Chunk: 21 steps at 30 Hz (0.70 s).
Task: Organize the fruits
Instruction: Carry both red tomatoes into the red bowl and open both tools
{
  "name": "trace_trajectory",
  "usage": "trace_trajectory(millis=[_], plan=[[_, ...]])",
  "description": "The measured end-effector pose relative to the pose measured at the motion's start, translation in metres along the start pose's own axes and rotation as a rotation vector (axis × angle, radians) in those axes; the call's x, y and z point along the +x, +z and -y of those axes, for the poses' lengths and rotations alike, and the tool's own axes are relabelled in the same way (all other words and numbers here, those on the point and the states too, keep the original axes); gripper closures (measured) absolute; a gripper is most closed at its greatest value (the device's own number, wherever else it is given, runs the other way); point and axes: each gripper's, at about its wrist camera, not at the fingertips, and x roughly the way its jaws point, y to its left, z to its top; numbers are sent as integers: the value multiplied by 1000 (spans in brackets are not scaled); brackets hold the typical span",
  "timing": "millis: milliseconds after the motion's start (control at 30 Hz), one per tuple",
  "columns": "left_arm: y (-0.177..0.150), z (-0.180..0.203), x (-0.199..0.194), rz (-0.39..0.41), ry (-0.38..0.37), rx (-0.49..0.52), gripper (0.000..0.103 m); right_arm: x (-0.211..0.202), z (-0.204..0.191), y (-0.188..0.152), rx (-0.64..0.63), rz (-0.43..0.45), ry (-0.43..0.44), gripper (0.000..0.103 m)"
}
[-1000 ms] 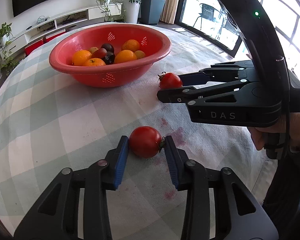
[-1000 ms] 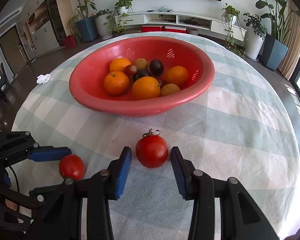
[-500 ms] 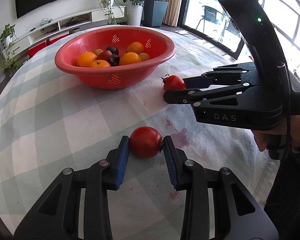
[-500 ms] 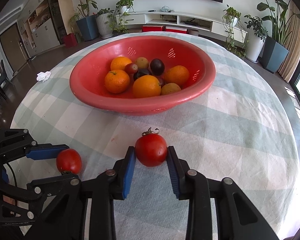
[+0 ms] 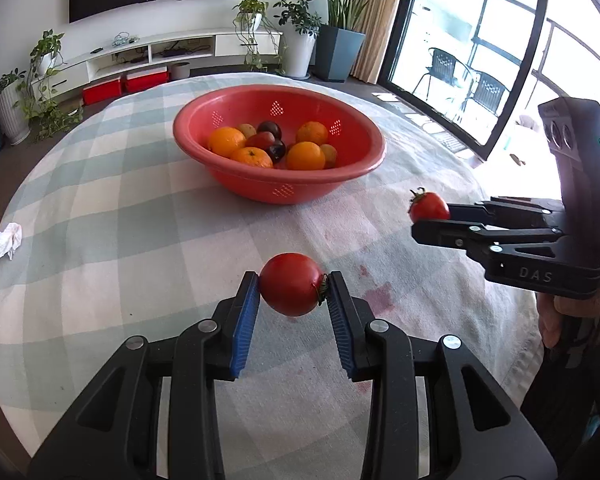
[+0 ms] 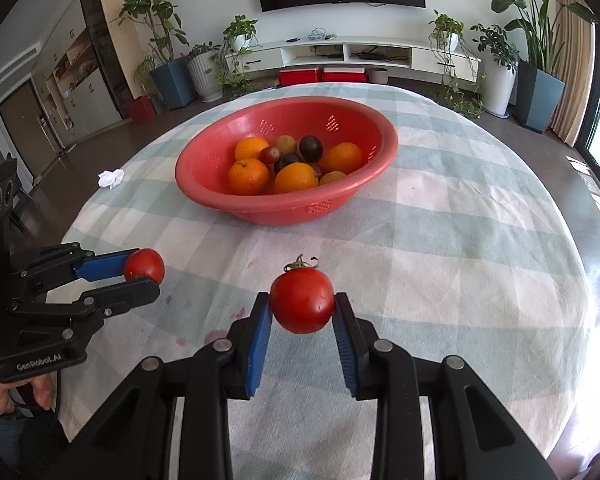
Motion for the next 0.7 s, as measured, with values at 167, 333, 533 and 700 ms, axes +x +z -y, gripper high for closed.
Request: trace_trajectory(millis=[167, 333, 533, 700], plan=[[16, -11, -21, 48, 18, -16, 71, -28, 22, 5, 73, 58, -33, 69], [47, -25, -39, 98, 42, -22, 71, -54, 41, 35, 102, 138, -73, 69], [103, -16, -38, 139, 51, 15, 71, -69, 33, 90, 65, 253, -68, 69], [132, -3, -7, 112, 42, 34, 71, -34, 19, 122, 54, 251, -20, 69]])
